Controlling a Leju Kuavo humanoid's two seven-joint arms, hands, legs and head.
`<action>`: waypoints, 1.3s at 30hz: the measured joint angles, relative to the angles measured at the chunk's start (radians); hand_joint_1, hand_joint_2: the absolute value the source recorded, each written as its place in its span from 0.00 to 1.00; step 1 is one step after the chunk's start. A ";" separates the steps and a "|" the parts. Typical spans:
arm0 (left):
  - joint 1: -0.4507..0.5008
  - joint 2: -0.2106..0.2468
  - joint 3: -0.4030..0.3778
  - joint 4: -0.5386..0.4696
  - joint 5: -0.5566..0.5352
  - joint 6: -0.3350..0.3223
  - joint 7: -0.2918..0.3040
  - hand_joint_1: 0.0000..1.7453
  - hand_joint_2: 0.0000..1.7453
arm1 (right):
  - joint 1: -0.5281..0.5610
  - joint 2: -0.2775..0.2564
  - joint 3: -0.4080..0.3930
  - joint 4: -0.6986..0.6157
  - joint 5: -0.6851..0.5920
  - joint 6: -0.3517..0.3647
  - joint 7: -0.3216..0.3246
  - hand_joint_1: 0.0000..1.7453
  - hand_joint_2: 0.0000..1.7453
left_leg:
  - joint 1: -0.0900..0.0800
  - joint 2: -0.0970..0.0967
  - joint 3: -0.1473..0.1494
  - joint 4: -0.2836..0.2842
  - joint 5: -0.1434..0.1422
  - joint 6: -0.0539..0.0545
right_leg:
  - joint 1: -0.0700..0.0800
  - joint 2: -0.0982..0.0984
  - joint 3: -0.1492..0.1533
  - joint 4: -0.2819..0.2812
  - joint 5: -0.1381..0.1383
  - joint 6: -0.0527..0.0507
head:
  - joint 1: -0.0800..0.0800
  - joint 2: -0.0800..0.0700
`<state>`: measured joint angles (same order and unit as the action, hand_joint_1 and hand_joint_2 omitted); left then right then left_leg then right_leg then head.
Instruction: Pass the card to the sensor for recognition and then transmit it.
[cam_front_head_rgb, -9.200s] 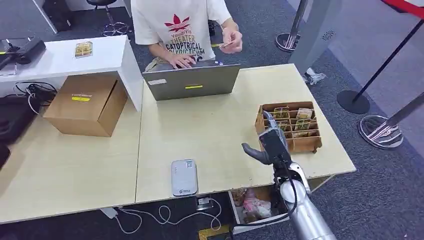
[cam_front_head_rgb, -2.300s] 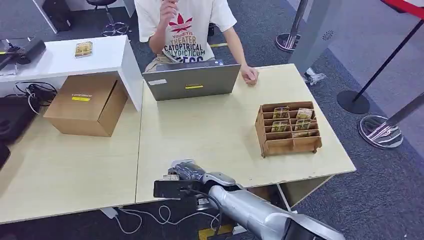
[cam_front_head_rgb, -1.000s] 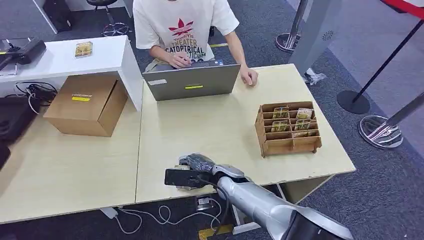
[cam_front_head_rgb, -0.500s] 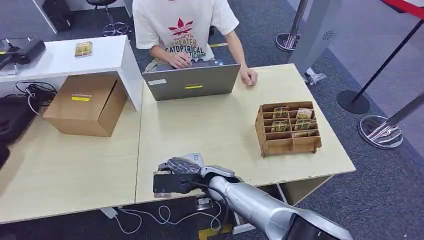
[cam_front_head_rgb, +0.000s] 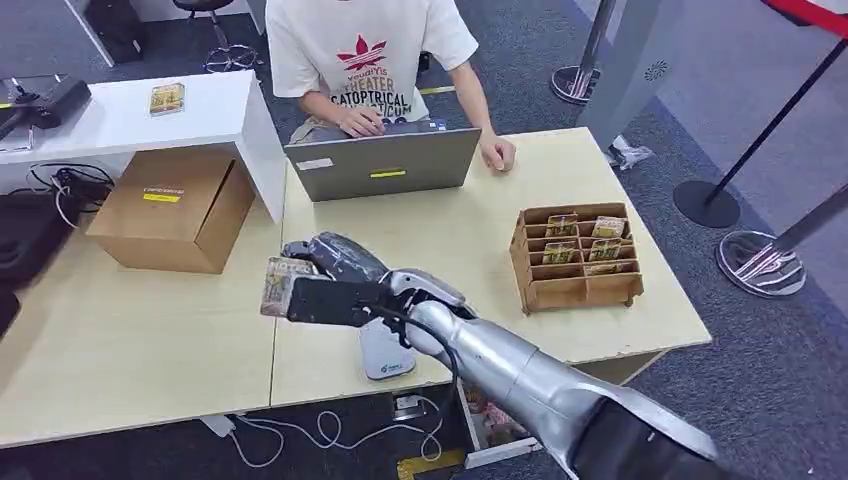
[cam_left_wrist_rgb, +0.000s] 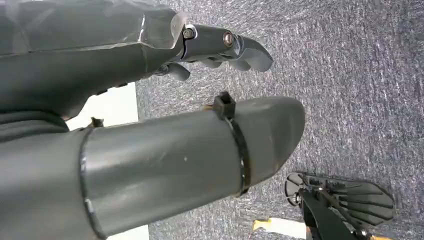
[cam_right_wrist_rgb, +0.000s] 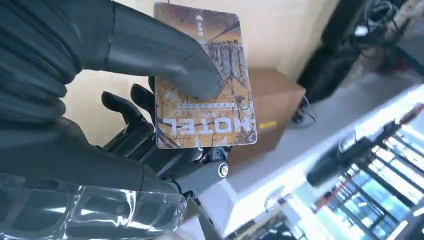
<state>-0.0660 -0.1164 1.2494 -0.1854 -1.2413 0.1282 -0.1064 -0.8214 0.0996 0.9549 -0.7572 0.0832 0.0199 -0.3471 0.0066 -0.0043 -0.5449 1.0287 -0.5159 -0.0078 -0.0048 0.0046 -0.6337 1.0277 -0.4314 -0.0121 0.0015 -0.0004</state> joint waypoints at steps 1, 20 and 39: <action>0.000 0.000 0.000 0.000 0.000 0.000 0.000 0.00 0.00 | -0.005 -0.003 -0.004 -0.007 0.000 -0.001 0.000 1.00 1.00 | 0.000 0.000 0.000 0.000 0.000 0.000 | 0.000 0.000 0.000 0.000 0.000 0.000 | 0.000 0.000; -0.007 0.000 -0.009 0.000 -0.061 -0.031 -0.001 0.00 0.00 | -0.171 -0.081 -0.238 0.071 0.177 -0.214 0.117 1.00 1.00 | 0.000 0.000 0.000 0.001 0.000 0.000 | 0.000 0.000 0.000 0.000 0.001 -0.001 | 0.000 0.000; -0.007 0.000 -0.011 0.000 -0.071 -0.031 0.000 0.00 0.00 | -0.297 -0.099 -0.390 0.287 0.274 -0.250 0.209 1.00 1.00 | 0.000 0.000 0.000 0.001 0.000 0.000 | 0.001 0.000 0.000 0.000 0.001 -0.002 | 0.000 0.000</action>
<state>-0.0729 -0.1164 1.2379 -0.1854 -1.3123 0.0977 -0.1068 -1.1182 0.0004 0.5650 -0.4704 0.3574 -0.2300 -0.1377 0.0070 -0.0044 -0.5451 1.0295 -0.5157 -0.0079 -0.0039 0.0043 -0.6341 1.0276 -0.4301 -0.0136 0.0015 -0.0004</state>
